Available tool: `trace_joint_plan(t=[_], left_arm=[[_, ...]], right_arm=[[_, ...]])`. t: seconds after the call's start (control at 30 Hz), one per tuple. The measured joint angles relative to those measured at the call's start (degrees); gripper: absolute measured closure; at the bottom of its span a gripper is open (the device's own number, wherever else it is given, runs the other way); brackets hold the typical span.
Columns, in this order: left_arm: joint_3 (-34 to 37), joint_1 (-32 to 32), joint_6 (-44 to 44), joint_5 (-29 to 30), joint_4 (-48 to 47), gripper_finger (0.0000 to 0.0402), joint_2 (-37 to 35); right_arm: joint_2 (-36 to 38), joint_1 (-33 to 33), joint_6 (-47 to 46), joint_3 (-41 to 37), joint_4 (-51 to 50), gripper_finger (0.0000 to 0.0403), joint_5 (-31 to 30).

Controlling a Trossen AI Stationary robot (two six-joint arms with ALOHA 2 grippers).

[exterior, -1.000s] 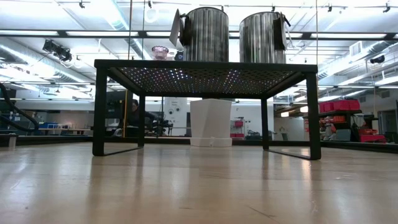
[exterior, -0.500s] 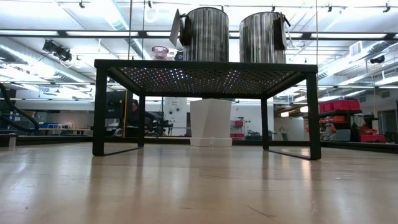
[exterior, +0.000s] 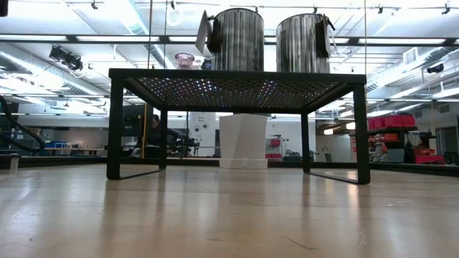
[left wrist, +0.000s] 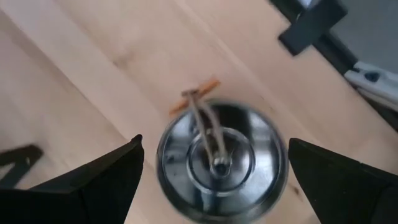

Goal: Pick & Place candle stick holders
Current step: Put the silver scented candle on the shelf

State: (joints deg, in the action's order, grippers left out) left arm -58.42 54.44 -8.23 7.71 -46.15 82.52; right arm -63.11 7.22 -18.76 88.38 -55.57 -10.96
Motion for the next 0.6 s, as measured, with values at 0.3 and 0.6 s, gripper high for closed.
trace_joint_plan(t=[0.3,0.6], left_arm=[[2.03,-0.29,0.14,-3.39,0.01,0.0003,-0.02],[2.66,-0.27,3.18,-3.96,0.60,0.0003,-0.02]], right_arm=[[-0.26,0.00,0.00,0.00,-0.02,0.0380,0.02],[-0.26,-0.01,0.00,0.00,-0.02,0.0380,0.00]])
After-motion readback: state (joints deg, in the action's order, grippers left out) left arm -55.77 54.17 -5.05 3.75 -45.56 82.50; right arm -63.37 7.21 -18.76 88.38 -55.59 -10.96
